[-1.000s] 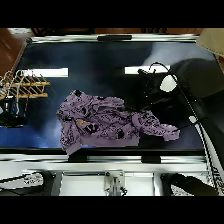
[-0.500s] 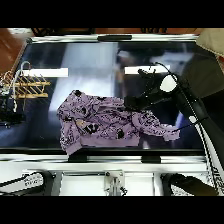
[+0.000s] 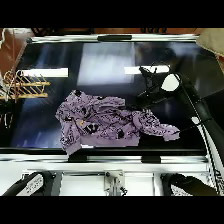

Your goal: Fold the shirts.

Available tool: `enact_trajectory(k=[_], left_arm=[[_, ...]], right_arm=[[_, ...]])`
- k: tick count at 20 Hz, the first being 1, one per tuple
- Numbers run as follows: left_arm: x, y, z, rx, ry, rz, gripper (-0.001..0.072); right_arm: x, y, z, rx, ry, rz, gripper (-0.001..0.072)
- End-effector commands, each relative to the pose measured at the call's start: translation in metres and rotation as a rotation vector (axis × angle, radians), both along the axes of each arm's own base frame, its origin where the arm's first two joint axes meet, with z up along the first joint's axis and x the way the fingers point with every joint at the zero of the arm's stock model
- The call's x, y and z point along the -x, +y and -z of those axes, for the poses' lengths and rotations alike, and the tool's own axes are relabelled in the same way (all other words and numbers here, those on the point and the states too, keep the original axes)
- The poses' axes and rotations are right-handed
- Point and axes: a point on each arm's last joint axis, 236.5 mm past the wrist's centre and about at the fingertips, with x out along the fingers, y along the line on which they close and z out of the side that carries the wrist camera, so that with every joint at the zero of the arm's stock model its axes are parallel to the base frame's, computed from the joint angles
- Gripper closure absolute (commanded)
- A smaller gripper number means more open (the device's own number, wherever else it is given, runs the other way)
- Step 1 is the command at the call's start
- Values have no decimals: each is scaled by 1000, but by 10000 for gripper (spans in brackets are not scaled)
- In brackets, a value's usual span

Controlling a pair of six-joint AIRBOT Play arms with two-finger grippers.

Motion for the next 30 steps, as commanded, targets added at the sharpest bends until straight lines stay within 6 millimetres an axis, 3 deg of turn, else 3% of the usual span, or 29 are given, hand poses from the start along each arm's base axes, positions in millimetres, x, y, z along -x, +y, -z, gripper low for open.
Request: enact_trajectory(k=[1, 2, 4, 9, 12, 17, 20, 23, 30], left_arm=[[11, -104, -42, 60, -62, 242, 649], [25, -144, -45, 71, -29, 359, 649], [60, -199, -40, 58, 67, 560, 649], [141, -229, -13, -83, 344, 816, 649], [175, -235, -13, -164, 422, 928, 650], [205, -228, -32, -127, 388, 942, 650], [215, -224, -33, -105, 399, 922, 650], [227, -231, -10, -76, 465, 964, 650], [208, -258, 33, -91, 473, 1006, 650]], right_arm=[[-11, -16, -16, 56, -69, 47, 631], [-14, -20, -22, 66, -83, 72, 631], [-17, -24, -33, 68, -104, 102, 631], [-21, -56, -40, 185, -157, 153, 631], [-12, -66, -33, 238, -120, 138, 631], [-11, -86, -27, 329, -117, 141, 631], [-13, -88, -27, 337, -126, 148, 631], [-16, -87, -28, 329, -134, 160, 631], [-19, -80, -31, 298, -149, 161, 631]])
